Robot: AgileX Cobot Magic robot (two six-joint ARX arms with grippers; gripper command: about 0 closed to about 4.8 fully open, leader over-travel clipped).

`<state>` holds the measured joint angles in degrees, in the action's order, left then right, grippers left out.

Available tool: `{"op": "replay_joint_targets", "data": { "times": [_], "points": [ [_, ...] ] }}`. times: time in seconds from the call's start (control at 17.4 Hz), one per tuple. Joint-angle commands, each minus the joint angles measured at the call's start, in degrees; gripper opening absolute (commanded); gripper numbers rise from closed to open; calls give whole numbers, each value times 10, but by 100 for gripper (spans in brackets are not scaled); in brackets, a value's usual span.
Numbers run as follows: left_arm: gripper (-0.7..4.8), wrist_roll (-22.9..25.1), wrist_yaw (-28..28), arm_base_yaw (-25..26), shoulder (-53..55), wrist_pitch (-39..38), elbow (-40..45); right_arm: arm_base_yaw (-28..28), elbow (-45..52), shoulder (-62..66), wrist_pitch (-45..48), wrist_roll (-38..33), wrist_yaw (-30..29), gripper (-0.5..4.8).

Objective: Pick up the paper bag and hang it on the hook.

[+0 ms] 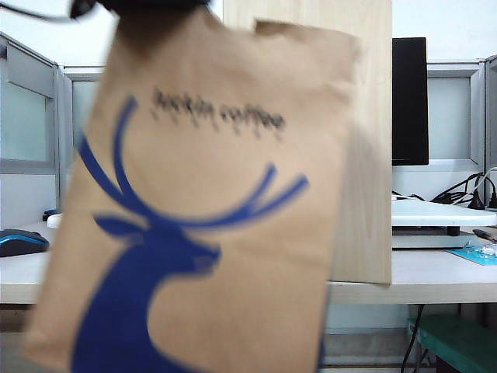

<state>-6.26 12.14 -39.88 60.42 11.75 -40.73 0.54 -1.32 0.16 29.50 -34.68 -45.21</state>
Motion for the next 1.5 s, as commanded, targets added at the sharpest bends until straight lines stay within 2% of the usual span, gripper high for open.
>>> {"op": "replay_joint_targets", "data": {
  "times": [0.06, 0.75, 1.15, 1.5],
  "points": [
    [-6, -5, 9, -2, 9, 17, -2, 0, -4, 0, 8, -1, 1, 3],
    [-6, 3, -20, -1, 83, 42, -2, 0, -4, 0, 8, -1, 1, 3],
    [-6, 3, -31, 0, 84, -11, -2, -1, -4, 0, 8, 0, 2, 3],
    [-6, 5, -49, 0, 88, -5, -2, 0, -4, 0, 8, 0, 1, 3]
  ]
}}
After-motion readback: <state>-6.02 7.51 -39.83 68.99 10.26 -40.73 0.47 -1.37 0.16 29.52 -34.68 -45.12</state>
